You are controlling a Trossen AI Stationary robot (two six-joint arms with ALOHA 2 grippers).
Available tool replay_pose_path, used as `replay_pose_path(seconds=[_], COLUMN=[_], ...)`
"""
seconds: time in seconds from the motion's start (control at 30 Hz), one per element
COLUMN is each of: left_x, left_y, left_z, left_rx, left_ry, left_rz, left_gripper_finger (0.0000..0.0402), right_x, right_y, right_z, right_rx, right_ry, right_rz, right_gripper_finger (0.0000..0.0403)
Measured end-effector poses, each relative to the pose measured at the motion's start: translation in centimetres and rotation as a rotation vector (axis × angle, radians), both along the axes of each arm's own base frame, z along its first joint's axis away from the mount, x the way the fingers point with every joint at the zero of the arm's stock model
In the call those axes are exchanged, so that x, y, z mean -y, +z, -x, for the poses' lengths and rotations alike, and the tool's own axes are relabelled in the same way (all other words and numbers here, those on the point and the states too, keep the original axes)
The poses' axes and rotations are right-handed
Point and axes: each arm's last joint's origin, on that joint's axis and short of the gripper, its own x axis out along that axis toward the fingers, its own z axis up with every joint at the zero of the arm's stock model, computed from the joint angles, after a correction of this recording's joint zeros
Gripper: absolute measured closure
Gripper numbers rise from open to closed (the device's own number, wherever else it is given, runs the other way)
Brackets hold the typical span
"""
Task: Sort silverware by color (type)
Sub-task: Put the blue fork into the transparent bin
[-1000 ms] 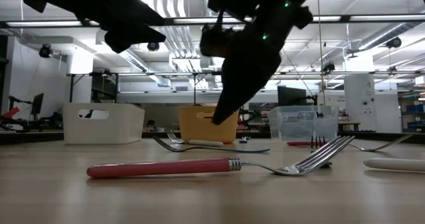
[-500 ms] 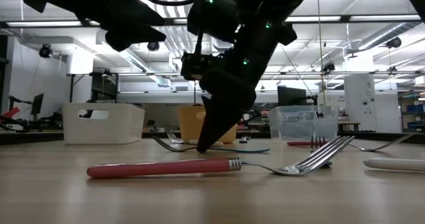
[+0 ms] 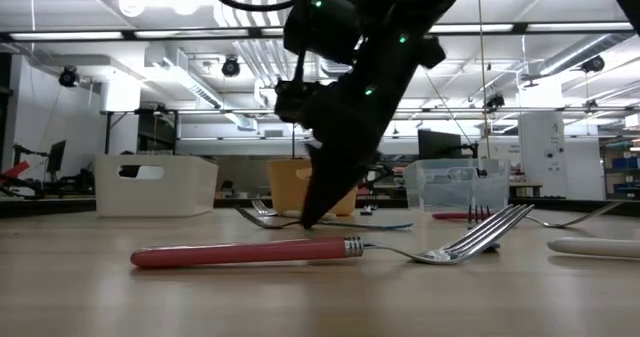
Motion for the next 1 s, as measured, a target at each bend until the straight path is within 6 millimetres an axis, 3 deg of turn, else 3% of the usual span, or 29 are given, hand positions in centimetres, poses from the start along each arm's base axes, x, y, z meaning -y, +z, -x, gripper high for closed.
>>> replay_pose_path(seconds=[0.17, 0.47, 0.77, 1.0], left_x=[-0.2, -0.7, -1.3, -1.5], left_y=[-0.1, -1.7, -1.0, -1.3], left_z=[1.1, 3.5, 5.6, 6.5], left_rx=[-0.003, 0.028, 0.036, 0.009], left_ry=[-0.007, 0.004, 0.055, 0.081], left_rz=[-0.06, -0.088, -0.123, -0.103], left_gripper_finger=[0.0201, 0.0201, 0.0201, 0.0201], right_x=[0.1, 3.0, 8.6, 14.8], right_y=[3.4, 9.8, 15.2, 15.7], right_z=[1.2, 4.3, 8.7, 12.6], right_rx=[0.019, 0.039, 0.079, -0.044], right_ry=[-0.027, -0.15, -0.39, -0.716], right_rz=[-0.031, -0.095, -0.103, -0.087], right_gripper_finger=[0.0393, 0.0394, 0.0394, 0.0394])
